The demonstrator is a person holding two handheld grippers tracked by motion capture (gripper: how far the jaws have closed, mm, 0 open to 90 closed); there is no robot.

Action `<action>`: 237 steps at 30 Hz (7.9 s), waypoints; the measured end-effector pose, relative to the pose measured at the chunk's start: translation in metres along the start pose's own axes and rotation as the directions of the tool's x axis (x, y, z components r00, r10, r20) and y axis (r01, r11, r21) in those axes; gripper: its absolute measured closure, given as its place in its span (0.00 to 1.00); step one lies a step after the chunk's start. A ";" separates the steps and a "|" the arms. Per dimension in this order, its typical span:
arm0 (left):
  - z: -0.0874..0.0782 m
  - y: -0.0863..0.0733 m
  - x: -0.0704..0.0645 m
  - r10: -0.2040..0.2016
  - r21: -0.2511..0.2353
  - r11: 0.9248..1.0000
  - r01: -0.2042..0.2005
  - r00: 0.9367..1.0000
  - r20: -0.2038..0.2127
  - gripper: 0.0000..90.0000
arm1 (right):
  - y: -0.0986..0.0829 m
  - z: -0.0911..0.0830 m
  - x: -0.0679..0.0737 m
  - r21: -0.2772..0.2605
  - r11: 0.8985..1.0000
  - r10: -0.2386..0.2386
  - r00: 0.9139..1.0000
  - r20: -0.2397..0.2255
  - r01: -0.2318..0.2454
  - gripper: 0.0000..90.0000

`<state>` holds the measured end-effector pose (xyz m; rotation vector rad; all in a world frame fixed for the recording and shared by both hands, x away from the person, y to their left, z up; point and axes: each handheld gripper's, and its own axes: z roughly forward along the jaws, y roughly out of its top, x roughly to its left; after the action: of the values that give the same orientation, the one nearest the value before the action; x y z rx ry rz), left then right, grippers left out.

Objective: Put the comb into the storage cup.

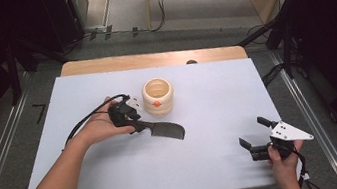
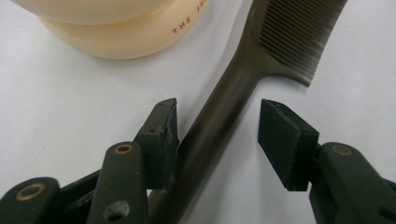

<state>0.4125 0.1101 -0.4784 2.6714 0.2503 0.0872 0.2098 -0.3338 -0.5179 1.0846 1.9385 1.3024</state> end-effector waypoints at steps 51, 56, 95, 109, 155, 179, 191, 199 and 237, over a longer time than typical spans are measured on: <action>-0.006 -0.004 -0.011 0.065 -0.073 0.995 -0.060 0.996 0.057 0.81 | 0.000 0.001 0.001 0.008 1.000 -0.008 1.000 0.019 0.008 0.00; -0.013 -0.005 -0.017 0.060 -0.114 0.992 -0.053 0.996 0.065 0.81 | 0.000 0.001 0.001 0.008 1.000 -0.006 1.000 0.018 0.006 0.00; -0.047 -0.030 -0.050 -0.095 -0.467 0.882 0.065 0.995 -0.041 0.81 | 0.006 0.000 0.004 0.023 1.000 0.012 1.000 0.007 -0.012 0.00; -0.051 -0.039 -0.061 -0.224 -0.565 0.815 0.128 0.969 -0.104 0.81 | 0.034 0.006 0.018 -0.012 0.997 0.072 0.996 -0.045 -0.072 0.04; -0.043 -0.036 -0.121 -0.369 -0.747 0.653 0.127 0.914 -0.167 0.81 | 0.140 0.089 0.099 -0.004 0.975 0.210 0.921 -0.328 -0.224 0.00; -0.021 -0.027 -0.142 -0.379 -0.765 0.637 0.091 0.902 -0.208 0.81 | 0.149 0.115 0.123 0.029 0.914 0.396 0.877 -0.274 -0.404 0.45; -0.016 -0.024 -0.147 -0.374 -0.761 0.644 0.073 0.899 -0.230 0.81 | 0.145 0.122 0.122 0.052 0.882 0.461 0.837 -0.293 -0.468 0.62; -0.013 -0.023 -0.149 -0.365 -0.755 0.653 0.066 0.900 -0.237 0.81 | 0.143 0.125 0.123 0.051 0.873 0.477 0.828 -0.295 -0.485 0.74; -0.032 -0.060 -0.131 -0.525 -0.767 0.592 0.246 0.840 -0.136 0.00 | 0.155 0.107 0.118 -0.083 0.926 0.315 0.873 -0.371 -0.369 0.94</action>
<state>0.2709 0.1522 -0.4791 1.7192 0.7524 0.4341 0.2829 -0.1509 -0.4152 1.2238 1.9045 1.9235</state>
